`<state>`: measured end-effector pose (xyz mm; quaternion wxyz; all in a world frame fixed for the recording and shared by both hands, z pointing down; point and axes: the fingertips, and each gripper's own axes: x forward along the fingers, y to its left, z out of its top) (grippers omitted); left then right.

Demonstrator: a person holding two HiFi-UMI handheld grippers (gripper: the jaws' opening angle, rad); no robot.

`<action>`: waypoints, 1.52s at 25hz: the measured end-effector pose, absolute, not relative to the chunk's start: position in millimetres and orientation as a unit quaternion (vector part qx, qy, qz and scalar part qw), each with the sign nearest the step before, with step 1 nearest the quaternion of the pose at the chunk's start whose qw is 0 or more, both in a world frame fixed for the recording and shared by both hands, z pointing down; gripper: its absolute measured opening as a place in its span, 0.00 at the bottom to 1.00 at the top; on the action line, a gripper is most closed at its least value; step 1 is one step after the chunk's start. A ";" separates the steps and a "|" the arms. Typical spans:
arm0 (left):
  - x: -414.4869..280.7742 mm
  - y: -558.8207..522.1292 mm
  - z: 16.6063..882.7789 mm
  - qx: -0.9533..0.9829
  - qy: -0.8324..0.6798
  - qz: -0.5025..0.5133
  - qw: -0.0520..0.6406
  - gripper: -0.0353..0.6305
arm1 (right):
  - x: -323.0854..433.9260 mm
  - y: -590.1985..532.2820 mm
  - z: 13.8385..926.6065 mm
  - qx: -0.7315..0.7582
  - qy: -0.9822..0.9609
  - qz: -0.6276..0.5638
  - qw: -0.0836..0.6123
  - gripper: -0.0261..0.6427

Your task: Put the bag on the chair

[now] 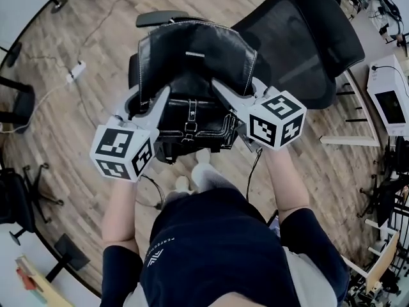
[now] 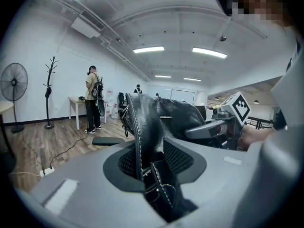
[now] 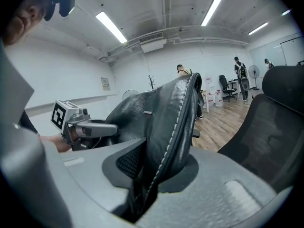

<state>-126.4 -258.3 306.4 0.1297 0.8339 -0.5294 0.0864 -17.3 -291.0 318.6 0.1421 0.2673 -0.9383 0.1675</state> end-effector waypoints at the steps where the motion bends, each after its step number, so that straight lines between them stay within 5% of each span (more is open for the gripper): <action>1: -124.8 -265.3 313.1 0.833 -0.530 0.089 0.134 0.27 | -15.6 -298.1 325.4 0.266 -0.938 0.172 0.143 0.14; 19: -112.2 -334.1 453.5 0.822 -0.520 0.127 0.195 0.27 | -0.6 -364.2 467.9 0.263 -0.923 0.232 0.160 0.14; 38: -81.8 -425.2 552.8 0.850 -0.442 0.196 0.210 0.26 | 40.7 -410.1 562.6 0.415 -0.849 0.293 0.147 0.15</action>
